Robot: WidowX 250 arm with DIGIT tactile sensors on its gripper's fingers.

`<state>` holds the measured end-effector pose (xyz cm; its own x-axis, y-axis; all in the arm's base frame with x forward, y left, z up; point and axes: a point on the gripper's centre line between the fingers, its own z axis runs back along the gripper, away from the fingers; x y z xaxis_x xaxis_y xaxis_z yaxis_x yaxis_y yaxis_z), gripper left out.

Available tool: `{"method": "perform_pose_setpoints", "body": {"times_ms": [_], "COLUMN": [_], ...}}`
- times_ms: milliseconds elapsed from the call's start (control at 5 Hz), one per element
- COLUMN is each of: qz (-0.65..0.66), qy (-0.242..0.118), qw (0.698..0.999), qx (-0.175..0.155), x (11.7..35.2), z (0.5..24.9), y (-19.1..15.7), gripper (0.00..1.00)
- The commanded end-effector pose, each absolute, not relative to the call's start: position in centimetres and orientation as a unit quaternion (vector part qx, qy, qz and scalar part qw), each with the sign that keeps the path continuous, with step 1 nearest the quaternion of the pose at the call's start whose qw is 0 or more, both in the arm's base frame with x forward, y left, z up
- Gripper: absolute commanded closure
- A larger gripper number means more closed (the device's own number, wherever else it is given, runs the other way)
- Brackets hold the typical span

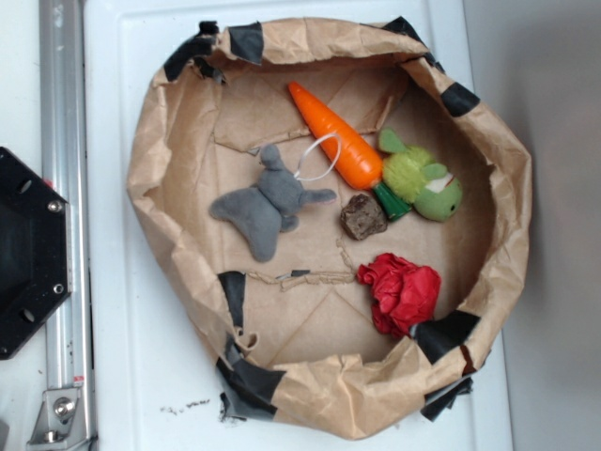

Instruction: Grab the rock.

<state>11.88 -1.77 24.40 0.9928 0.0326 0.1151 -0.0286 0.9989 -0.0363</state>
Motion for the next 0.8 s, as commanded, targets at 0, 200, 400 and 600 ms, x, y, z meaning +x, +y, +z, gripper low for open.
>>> {"method": "perform_pose_setpoints", "body": {"times_ms": [0, 200, 400, 600], "qz": [0.015, 0.002, 0.019, 0.032], "qy": [-0.058, -0.126, -0.129, -0.13], "qw": [0.998, 0.992, 0.991, 0.991], "qx": [-0.017, 0.015, 0.008, 0.011], "x": [11.9, 15.2, 18.1, 21.2], "z": [24.4, 22.8, 20.7, 18.8], "y": [-1.8, 0.7, 2.5, 3.9], "gripper": [0.0, 0.0, 0.0, 0.0]}}
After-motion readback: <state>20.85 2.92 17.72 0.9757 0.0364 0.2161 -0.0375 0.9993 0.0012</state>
